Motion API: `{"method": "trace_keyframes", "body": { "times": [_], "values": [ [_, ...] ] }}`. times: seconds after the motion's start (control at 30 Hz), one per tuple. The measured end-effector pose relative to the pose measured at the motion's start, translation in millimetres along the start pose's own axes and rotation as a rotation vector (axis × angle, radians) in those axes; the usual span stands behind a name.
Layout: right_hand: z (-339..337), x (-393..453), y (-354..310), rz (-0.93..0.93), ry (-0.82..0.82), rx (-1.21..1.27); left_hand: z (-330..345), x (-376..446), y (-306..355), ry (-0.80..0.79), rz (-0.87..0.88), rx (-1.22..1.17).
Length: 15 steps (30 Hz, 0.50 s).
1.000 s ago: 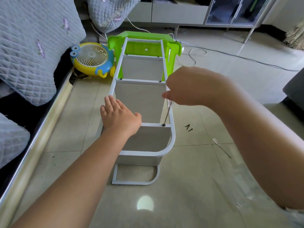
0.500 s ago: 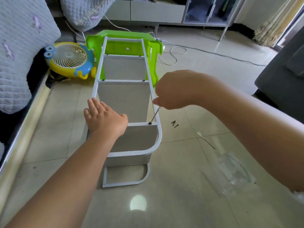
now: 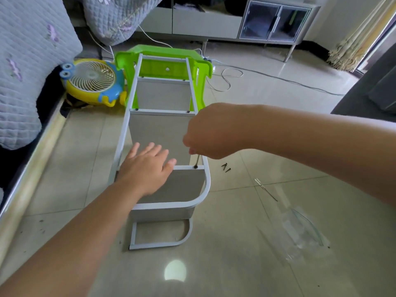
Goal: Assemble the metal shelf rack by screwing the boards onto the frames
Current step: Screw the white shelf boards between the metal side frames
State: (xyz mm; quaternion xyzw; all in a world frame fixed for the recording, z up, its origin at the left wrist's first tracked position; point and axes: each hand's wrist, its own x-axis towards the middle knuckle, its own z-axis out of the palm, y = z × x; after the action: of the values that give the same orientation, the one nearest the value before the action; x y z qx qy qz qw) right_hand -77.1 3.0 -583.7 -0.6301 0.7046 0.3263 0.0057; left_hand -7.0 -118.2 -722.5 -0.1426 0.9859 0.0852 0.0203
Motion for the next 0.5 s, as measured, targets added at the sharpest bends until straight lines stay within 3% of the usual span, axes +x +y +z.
{"method": "trace_keyframes", "body": {
  "times": [0.1, 0.33, 0.5],
  "values": [
    [1.9, -3.8, 3.0, 0.028, -0.025, 0.052, -4.9, -9.0, -8.8, -0.050, 0.176, -0.047],
    [3.4, -8.7, 2.5, 0.024, -0.115, 0.024, -3.0, -4.0, -12.3, 0.060, 0.159, -0.101],
    [0.4, 6.4, 3.9, 0.214, -0.115, 0.338, 2.3, -2.8, -15.3, 0.090, 0.172, -0.104]
  ]
}}
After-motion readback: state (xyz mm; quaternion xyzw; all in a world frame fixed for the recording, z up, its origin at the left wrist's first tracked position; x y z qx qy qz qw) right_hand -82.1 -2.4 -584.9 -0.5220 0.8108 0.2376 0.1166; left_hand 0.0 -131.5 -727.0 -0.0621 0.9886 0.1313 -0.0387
